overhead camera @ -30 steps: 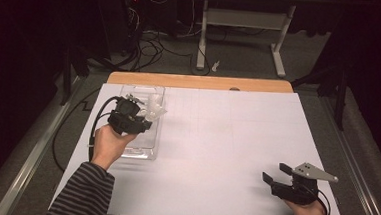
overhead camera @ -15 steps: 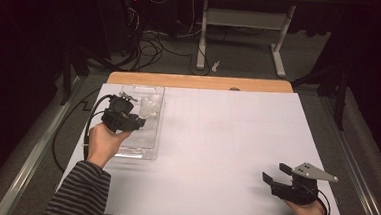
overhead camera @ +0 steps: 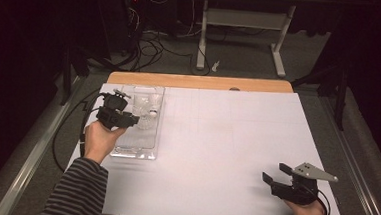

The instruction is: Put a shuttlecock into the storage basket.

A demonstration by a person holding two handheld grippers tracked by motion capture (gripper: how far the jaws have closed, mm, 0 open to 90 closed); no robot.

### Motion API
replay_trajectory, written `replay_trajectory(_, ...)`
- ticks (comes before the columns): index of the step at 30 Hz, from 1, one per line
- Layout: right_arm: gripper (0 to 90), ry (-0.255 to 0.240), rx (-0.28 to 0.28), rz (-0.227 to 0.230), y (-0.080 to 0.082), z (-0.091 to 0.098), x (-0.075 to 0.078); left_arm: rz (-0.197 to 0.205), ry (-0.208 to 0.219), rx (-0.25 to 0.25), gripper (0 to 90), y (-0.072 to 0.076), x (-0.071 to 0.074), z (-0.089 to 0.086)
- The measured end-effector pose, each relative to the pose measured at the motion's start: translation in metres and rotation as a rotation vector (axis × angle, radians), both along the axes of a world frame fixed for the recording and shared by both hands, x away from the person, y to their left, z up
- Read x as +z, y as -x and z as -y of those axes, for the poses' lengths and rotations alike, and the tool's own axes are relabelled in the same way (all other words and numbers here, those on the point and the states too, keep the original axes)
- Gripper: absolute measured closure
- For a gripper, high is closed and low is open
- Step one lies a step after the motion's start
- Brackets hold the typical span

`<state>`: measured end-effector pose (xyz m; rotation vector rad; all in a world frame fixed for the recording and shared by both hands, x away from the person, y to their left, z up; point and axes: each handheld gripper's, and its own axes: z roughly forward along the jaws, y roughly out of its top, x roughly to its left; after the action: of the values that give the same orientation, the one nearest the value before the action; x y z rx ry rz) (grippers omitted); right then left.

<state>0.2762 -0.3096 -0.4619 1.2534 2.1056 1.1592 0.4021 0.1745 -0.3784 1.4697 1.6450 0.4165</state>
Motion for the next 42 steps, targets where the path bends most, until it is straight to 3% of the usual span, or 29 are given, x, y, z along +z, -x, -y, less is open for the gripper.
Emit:
replay_trajectory(11,27.5,0.001,0.000,0.000,0.000,0.000,0.000,-0.012,-0.020,0.063,64.8,-0.013,-0.008,-0.009)
replay_trajectory(23,27.5,0.000,0.001,-0.001,0.000,0.000,0.000,-0.022,-0.060,0.098,64.8,-0.029,-0.017,-0.007)
replay_trajectory(42,27.5,0.000,0.001,0.002,0.000,0.000,0.000,-0.046,-0.082,0.146,64.7,-0.047,-0.030,-0.010)
